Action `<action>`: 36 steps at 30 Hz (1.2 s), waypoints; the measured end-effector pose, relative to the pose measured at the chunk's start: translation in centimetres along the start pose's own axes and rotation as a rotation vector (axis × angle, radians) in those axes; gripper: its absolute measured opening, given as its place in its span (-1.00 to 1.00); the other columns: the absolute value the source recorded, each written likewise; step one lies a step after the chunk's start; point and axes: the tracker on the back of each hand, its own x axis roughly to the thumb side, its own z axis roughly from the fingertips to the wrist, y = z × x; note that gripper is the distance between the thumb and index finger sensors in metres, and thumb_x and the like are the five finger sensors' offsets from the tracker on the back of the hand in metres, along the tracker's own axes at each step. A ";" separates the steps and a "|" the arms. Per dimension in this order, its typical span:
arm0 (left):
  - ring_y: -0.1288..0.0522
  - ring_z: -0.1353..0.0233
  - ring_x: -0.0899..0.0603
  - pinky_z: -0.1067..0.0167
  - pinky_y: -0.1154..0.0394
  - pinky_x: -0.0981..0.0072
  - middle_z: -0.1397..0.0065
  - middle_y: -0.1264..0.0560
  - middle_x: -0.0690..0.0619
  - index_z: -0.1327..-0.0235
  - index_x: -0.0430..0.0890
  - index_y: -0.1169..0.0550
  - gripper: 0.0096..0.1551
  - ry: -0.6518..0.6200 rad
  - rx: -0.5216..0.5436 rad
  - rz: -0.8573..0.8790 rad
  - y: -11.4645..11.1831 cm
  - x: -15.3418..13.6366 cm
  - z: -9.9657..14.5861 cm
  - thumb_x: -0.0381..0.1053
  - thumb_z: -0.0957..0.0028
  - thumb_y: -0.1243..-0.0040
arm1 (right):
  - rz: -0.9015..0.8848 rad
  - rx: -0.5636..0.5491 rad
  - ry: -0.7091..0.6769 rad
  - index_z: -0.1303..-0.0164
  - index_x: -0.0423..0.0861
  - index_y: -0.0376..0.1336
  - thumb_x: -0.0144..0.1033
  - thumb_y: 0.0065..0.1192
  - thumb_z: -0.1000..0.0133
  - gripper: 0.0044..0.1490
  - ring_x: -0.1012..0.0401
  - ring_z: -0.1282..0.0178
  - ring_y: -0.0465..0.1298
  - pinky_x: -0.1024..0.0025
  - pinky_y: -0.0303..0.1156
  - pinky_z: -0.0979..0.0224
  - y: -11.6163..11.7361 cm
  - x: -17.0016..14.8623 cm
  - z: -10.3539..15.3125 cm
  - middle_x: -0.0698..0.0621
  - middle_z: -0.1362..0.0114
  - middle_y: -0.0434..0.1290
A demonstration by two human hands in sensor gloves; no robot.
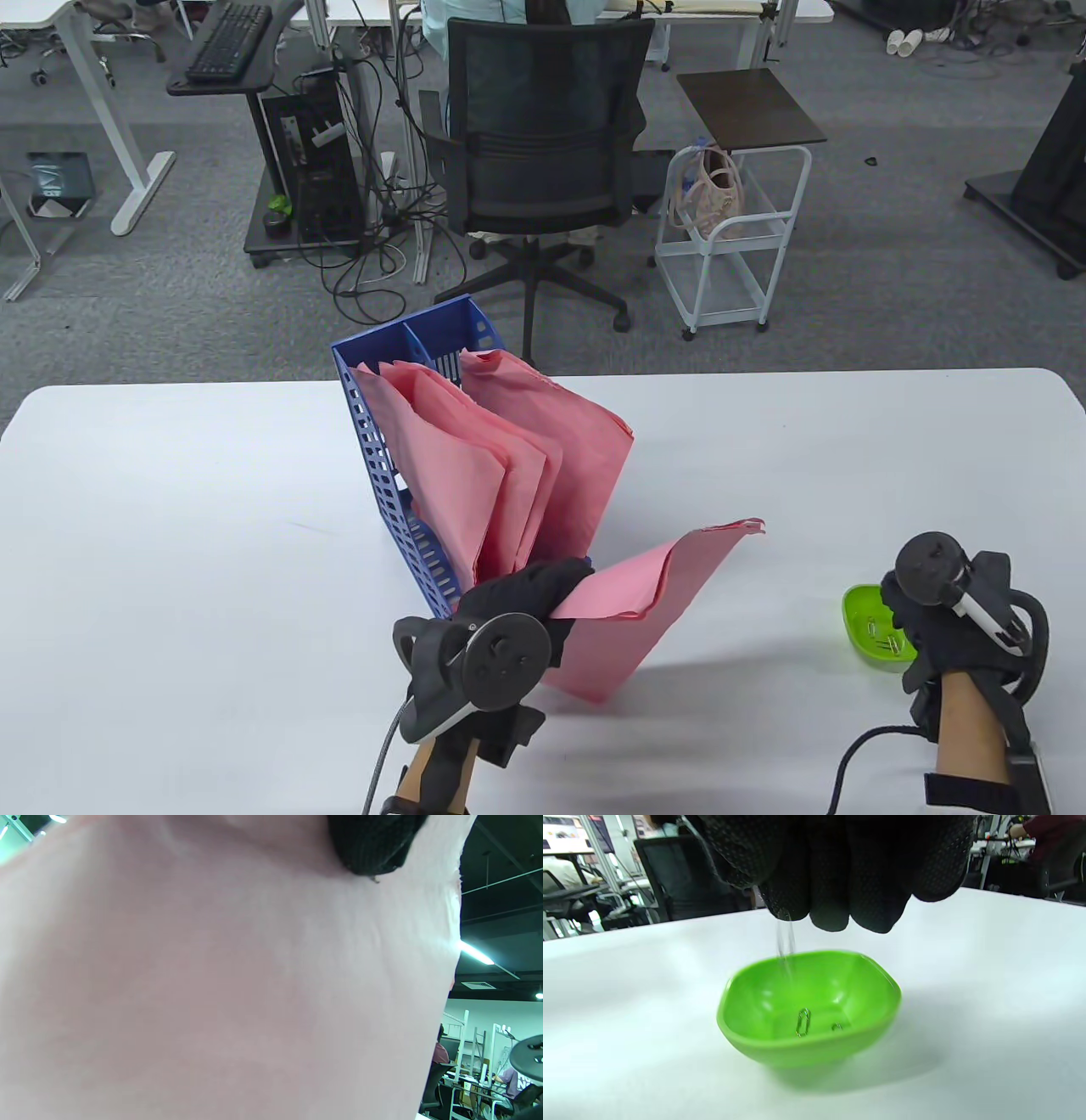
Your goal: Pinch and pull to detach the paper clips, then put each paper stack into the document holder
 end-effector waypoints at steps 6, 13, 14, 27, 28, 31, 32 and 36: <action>-0.75 -0.11 -0.03 -0.21 -0.62 0.09 -0.18 -0.71 0.04 -0.21 0.09 -0.62 -0.58 0.008 0.012 0.059 0.1 -0.5 0.0 0.10 -0.15 -0.09 | -0.040 -0.199 -0.139 -0.46 -0.06 0.28 -0.10 0.04 -0.29 -0.43 -0.12 -0.45 0.48 0.04 0.38 -0.49 -2.5 1.8 1.8 -0.18 -0.56 0.41; -0.74 -0.16 -0.03 -0.26 -0.60 0.09 -0.22 -0.70 0.07 -0.23 0.14 -0.60 -0.58 -0.082 -0.043 0.311 -0.2 -1.0 -0.1 0.11 -0.15 -0.09 | -0.556 -0.078 -0.815 -0.72 -0.12 0.03 0.25 0.13 -0.06 0.09 -0.13 -0.47 0.49 0.05 0.40 -0.49 -4.1 7.8 4.8 -0.26 -0.70 0.26; -0.74 -0.16 -0.02 -0.27 -0.60 0.10 -0.23 -0.70 0.08 -0.23 0.13 -0.61 -0.58 -0.099 -0.059 0.331 -0.2 -1.0 -0.2 0.10 -0.15 -0.09 | -0.584 -0.025 -0.883 -0.75 -0.12 -0.01 0.26 0.14 -0.04 0.14 -0.13 -0.48 0.48 0.05 0.40 -0.49 -4.0 8.5 5.1 -0.27 -0.72 0.23; -0.72 -0.18 -0.04 -0.28 -0.58 0.07 -0.25 -0.69 0.08 -0.27 0.14 -0.59 -0.55 -0.149 -0.140 0.341 -0.4 -0.7 -0.2 0.15 -0.15 -0.08 | -0.645 0.148 -1.171 -0.46 0.11 0.27 -0.10 0.11 -0.25 -0.46 0.14 -0.13 0.67 0.33 0.55 -0.24 -4.1 12.4 8.1 -0.04 -0.42 0.55; -0.73 -0.18 -0.03 -0.28 -0.58 0.09 -0.25 -0.69 0.08 -0.29 0.13 -0.58 -0.53 -0.138 -0.125 0.275 -0.3 -0.6 -0.1 0.17 -0.16 -0.07 | -0.662 0.117 -1.162 -0.45 0.09 0.28 -0.13 0.11 -0.25 -0.47 0.16 -0.09 0.68 0.34 0.55 -0.21 -4.4 12.3 8.3 -0.04 -0.38 0.57; -0.72 -0.19 -0.07 -0.28 -0.58 0.06 -0.29 -0.67 0.03 -0.37 0.09 -0.55 -0.41 -0.095 -0.082 0.142 0.1 -0.5 0.1 0.27 -0.14 -0.01 | -0.684 0.067 -1.140 -0.43 0.04 0.29 -0.16 0.12 -0.26 -0.48 0.18 -0.02 0.68 0.37 0.56 -0.16 -4.9 11.8 8.4 -0.05 -0.32 0.59; -0.72 -0.21 -0.07 -0.28 -0.58 0.06 -0.31 -0.66 0.02 -0.40 0.07 -0.54 -0.38 -0.078 -0.057 0.066 0.4 -0.5 0.3 0.29 -0.15 0.03 | -0.700 0.031 -1.120 -0.43 0.03 0.30 -0.16 0.12 -0.26 -0.48 0.18 -0.01 0.69 0.38 0.56 -0.15 -5.2 11.2 8.3 -0.05 -0.31 0.59; -0.70 -0.24 -0.14 -0.29 -0.55 -0.01 -0.36 -0.64 -0.03 -0.46 0.06 -0.50 -0.25 0.005 -0.004 -0.129 1.3 -0.9 0.8 0.37 -0.14 0.20 | -0.715 -0.057 -1.017 -0.42 0.00 0.31 -0.18 0.12 -0.26 -0.49 0.19 0.02 0.69 0.40 0.57 -0.12 -6.5 9.3 8.2 -0.06 -0.29 0.60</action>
